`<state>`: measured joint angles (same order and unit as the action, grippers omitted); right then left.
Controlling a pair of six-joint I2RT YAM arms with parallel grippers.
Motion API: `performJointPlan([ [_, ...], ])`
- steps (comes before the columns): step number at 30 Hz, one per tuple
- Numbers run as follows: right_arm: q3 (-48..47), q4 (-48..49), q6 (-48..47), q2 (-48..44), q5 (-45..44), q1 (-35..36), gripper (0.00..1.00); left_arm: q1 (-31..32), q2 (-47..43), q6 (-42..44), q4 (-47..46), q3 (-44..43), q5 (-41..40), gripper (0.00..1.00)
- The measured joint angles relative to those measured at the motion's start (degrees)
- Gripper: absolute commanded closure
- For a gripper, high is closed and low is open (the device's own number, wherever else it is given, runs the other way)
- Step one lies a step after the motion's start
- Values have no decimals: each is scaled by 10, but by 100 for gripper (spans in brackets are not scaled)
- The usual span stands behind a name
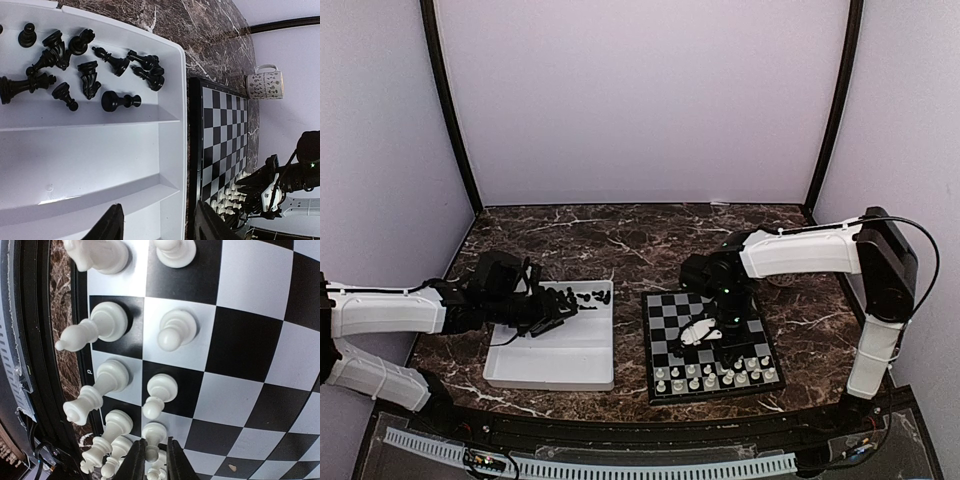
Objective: Set up the chess pieces on the board
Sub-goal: Move the pawn to e2, then reset both arms
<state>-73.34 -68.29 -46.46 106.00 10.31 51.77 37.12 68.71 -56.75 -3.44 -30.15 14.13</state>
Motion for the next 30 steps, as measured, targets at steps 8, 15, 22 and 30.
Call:
performJointPlan([
  [8, -9, -6, 1, 0, -5, 0, 72, 0, 6, 4, 1, 0, 0, 49],
  [15, -63, -28, 2, -13, -12, -9, 70, 0, 17, 47, 54, -44, -17, 49],
  [22, -88, 12, 26, -124, -8, -94, 65, 0, 38, 177, 170, -172, -123, 45],
  [30, 56, 235, 130, -390, -30, -276, 2, 0, 45, 318, 250, -274, -258, 3],
])
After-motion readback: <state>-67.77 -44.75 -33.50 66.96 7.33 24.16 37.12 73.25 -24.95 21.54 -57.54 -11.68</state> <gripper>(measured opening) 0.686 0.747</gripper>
